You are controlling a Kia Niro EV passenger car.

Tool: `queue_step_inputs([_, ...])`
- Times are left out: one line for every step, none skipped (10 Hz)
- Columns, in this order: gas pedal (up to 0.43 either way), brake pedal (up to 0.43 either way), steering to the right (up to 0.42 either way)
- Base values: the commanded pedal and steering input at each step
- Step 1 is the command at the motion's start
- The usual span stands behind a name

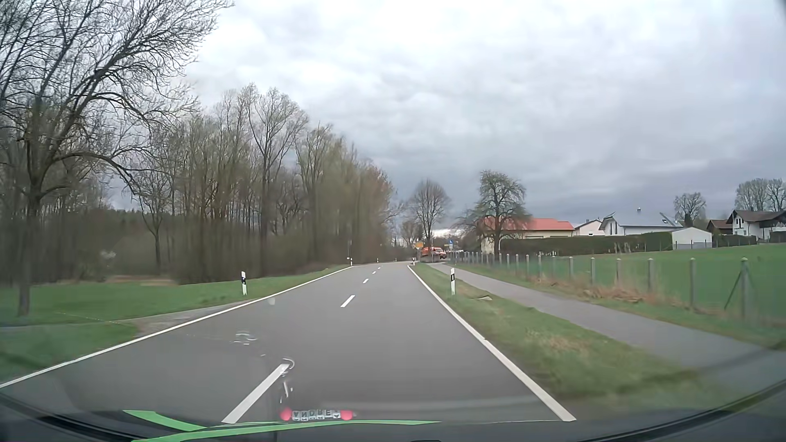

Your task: Follow the waypoints while adhering to traffic rules and regulations

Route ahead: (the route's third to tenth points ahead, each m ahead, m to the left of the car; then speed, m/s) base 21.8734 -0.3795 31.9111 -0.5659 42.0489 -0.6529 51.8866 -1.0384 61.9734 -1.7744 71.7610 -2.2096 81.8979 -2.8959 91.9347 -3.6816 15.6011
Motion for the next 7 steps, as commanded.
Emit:
queue_step_inputs([0.0,0.067,-0.003])
queue_step_inputs([0.0,0.085,-0.003])
queue_step_inputs([0.0,0.091,-0.003])
queue_step_inputs([0.0,0.098,-0.003])
queue_step_inputs([0.0,0.098,-0.002])
queue_step_inputs([0.0,0.098,0.0])
queue_step_inputs([0.0,0.098,0.0])
